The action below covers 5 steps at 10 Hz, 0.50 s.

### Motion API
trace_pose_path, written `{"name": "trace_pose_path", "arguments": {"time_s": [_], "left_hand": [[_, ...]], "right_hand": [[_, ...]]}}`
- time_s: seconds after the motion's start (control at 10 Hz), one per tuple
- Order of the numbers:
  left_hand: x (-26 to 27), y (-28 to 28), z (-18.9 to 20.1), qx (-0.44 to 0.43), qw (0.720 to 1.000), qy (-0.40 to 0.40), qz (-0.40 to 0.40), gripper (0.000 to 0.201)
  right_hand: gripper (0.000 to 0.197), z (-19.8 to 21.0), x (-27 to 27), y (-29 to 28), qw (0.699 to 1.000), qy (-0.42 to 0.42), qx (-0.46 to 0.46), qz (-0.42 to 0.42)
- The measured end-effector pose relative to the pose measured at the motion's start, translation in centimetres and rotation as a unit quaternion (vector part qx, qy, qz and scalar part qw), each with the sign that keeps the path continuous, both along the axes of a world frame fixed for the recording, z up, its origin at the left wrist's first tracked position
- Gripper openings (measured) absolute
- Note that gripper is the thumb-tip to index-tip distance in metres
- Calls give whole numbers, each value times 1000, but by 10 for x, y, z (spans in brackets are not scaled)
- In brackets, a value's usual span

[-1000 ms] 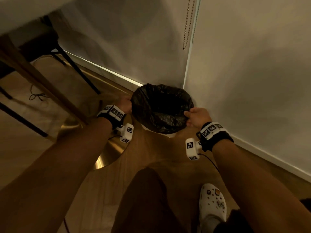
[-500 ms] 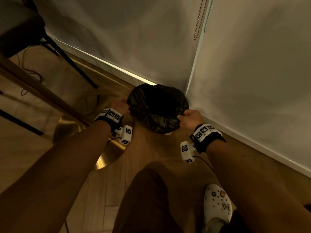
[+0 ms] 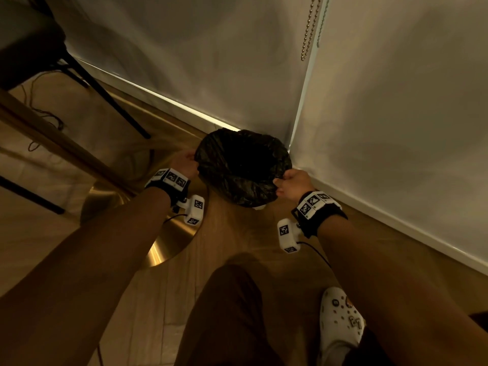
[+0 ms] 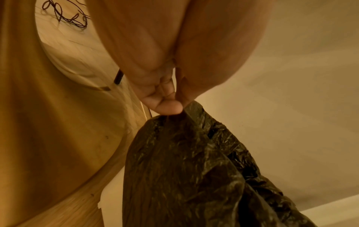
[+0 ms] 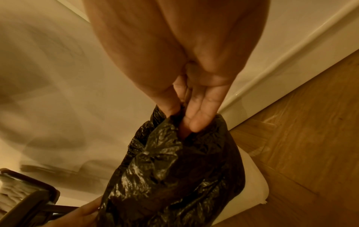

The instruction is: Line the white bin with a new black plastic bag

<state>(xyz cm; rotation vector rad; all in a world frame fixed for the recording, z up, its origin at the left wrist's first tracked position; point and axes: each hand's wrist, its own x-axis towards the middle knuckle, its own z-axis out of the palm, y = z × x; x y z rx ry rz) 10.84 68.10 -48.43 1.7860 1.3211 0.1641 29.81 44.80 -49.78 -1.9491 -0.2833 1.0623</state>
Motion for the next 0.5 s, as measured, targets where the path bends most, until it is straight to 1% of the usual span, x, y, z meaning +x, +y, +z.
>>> {"name": "trace_pose_path", "arguments": {"time_s": [0.2, 0.3, 0.4, 0.5], "left_hand": [[2, 2, -1, -34, 998, -28, 34, 38], [4, -1, 3, -63, 995, -55, 62, 36], [7, -6, 7, -5, 997, -53, 52, 23], [11, -6, 9, 55, 998, -25, 20, 31]], "right_hand": [[11, 4, -1, 0, 1000, 13, -4, 5], [12, 9, 0, -2, 1000, 11, -9, 19], [20, 21, 8, -7, 999, -4, -29, 25], [40, 38, 20, -15, 992, -98, -71, 30]]}}
